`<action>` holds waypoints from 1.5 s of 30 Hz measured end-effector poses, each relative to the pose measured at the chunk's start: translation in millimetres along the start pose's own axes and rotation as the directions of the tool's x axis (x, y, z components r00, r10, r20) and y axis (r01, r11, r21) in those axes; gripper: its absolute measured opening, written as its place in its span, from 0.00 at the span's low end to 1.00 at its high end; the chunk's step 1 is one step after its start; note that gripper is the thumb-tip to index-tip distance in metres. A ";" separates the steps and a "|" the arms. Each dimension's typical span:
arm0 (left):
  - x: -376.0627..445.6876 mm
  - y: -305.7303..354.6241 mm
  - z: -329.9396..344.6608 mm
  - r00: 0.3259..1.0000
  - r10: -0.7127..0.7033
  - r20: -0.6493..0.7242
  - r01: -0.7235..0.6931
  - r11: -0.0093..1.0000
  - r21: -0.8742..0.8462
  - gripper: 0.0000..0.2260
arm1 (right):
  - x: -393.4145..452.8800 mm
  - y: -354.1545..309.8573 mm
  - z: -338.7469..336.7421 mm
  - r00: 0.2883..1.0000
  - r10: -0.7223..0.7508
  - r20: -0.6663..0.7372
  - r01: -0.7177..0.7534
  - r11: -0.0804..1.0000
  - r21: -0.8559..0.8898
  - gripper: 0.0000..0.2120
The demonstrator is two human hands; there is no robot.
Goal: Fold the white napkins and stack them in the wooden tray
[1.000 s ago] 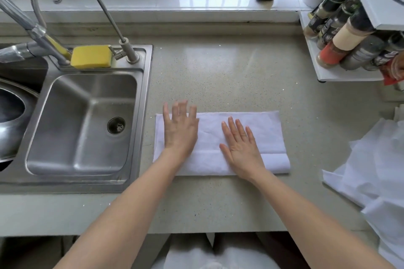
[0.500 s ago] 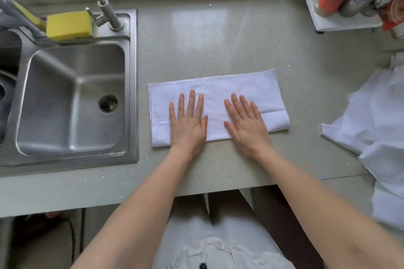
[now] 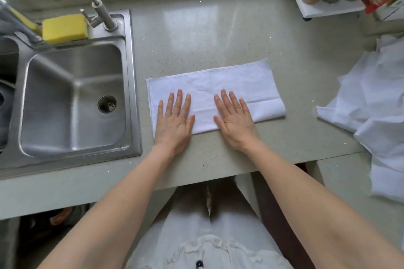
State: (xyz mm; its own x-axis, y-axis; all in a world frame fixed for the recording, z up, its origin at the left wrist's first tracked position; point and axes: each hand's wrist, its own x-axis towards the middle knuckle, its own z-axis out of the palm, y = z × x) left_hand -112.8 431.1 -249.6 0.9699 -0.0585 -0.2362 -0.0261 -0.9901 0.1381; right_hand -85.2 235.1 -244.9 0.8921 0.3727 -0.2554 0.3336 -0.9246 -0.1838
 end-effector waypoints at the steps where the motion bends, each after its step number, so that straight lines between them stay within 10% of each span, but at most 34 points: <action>1: -9.8 -13.4 -0.2 1.000 0.012 0.017 -0.012 1.000 0.002 0.28 | -0.1 1.4 1.4 1.000 -0.019 0.012 0.019 1.000 -0.006 0.28; 10: -14.8 -26.8 -45.6 0.996 0.057 0.074 -0.068 0.985 0.157 0.34 | 0.8 -8.8 -8.5 0.999 -0.032 0.020 0.027 0.975 0.219 0.27; 14: 23.2 17.8 -56.5 0.964 0.188 0.188 -0.189 0.982 -0.012 0.45 | 6.8 -0.7 -36.5 0.909 0.334 -0.248 -0.125 0.787 0.604 0.20; 21: 58.9 36.5 -58.2 0.926 0.102 0.363 -0.088 0.995 -0.055 0.61 | 20.6 76.3 -67.6 0.747 0.665 -0.020 -0.615 0.702 0.359 0.28; 28: 64.9 37.8 -60.5 0.911 0.063 0.407 -0.067 0.998 -0.003 0.65 | 41.6 88.0 -71.8 0.784 0.607 0.130 -0.570 0.622 0.537 0.07; 45: 91.2 115.5 -54.1 0.890 0.148 0.432 -0.154 0.988 -0.021 0.69 | -9.5 146.5 -101.4 0.786 0.597 -0.161 -0.193 0.485 0.853 0.19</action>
State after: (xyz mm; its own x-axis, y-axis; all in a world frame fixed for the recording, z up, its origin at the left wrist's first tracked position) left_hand -14.3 318.3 -203.1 0.7543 -0.2538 -0.6055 -0.1705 -0.9664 0.1926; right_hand -13.9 88.2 -173.2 0.9495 -0.2715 -0.1573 -0.2703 -0.4528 -0.8497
